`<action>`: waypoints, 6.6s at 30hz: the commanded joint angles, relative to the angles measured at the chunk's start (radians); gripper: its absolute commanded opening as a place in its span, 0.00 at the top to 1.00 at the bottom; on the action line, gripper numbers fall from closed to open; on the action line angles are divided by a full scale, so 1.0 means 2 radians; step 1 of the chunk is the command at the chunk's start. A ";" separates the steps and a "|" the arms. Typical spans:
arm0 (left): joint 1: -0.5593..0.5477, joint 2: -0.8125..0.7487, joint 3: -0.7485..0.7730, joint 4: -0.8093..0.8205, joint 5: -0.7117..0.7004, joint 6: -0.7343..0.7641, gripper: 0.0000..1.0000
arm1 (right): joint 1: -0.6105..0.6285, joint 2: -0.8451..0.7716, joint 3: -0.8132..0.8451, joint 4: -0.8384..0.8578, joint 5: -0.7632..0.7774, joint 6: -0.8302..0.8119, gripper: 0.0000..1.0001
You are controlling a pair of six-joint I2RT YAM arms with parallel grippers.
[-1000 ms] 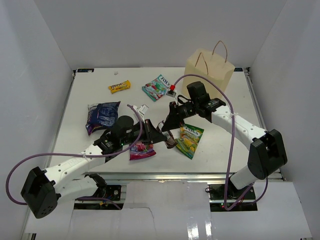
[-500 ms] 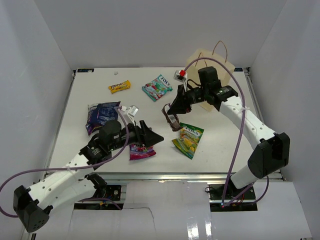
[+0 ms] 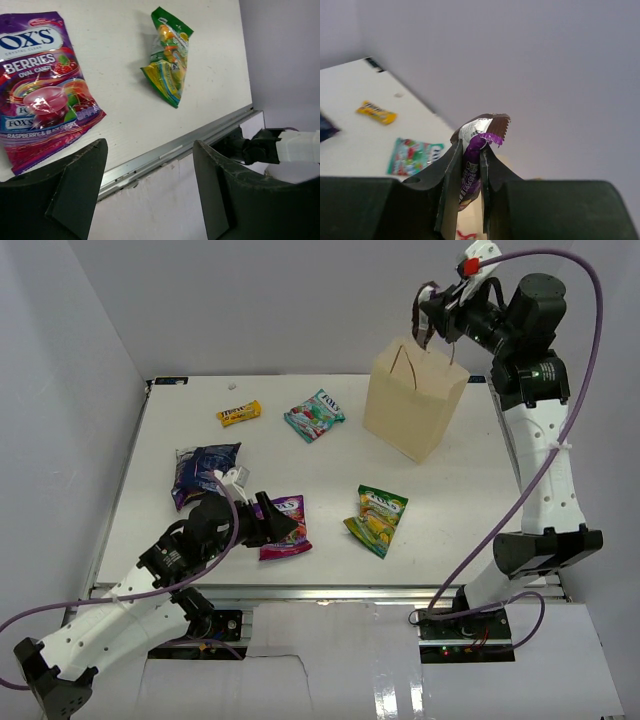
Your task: Place the snacks into the paper bag
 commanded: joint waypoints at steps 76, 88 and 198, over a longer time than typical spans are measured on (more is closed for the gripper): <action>0.387 0.828 0.605 0.026 -0.024 -0.354 0.27 | -0.125 -0.182 -0.473 -0.201 -0.266 -0.189 0.11; 0.406 0.856 0.621 0.054 0.000 -0.317 0.75 | -0.123 -0.168 -0.443 -0.249 -0.273 -0.224 0.11; -0.008 -0.088 -0.036 -0.044 -0.074 -0.036 0.19 | -0.052 0.054 -0.009 0.066 0.061 0.029 0.92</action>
